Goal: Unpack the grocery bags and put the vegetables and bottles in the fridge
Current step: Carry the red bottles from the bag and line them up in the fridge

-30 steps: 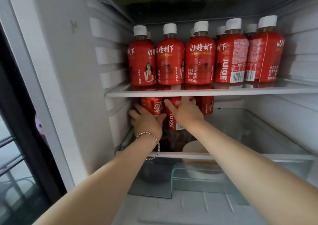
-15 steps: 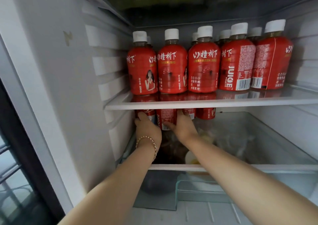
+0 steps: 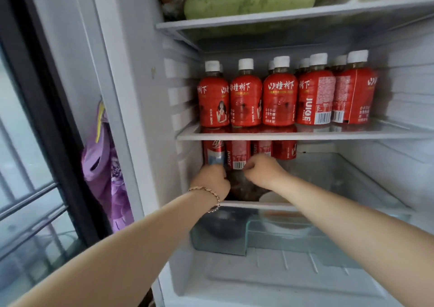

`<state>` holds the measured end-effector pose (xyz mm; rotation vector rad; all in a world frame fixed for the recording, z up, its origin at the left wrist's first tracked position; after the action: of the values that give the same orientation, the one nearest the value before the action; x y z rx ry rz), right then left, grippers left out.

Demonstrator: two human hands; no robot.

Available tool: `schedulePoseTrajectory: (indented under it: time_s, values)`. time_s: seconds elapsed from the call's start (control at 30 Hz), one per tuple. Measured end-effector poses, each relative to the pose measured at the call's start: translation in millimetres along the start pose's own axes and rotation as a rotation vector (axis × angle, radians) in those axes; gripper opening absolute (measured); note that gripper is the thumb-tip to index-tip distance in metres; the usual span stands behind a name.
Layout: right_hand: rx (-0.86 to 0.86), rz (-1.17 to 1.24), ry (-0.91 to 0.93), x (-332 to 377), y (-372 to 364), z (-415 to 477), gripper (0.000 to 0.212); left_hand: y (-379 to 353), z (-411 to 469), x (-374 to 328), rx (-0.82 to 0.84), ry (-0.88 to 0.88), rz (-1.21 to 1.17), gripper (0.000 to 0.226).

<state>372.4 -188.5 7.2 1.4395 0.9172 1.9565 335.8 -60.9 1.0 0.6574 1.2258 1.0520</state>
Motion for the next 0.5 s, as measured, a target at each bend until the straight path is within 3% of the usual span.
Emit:
schedulePoseTrajectory:
  time_s: [0.17, 0.33, 0.5]
  values:
    - [0.205, -0.095, 0.244, 33, -1, -55, 0.017, 26, -79, 13, 0.089, 0.036, 0.046, 0.024]
    - [0.437, -0.138, 0.548, 80, -37, -136, 0.021, 48, -192, 52, 0.044, 0.293, 0.184, 0.027]
    - [0.678, -0.167, 0.823, 150, -88, -252, 0.023, 82, -339, 97, -0.029, 0.693, 0.251, 0.024]
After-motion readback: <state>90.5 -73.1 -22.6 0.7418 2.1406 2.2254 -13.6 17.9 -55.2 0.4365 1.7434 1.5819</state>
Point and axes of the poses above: each hand's wrist, its own z-axis towards the middle knuckle, its own y-axis out of the back of the hand, x = y × z, the point moved 4 cm from there along z, towards the middle knuckle, and after that the axes turned 1 degree about z, right-handed, at the moved point
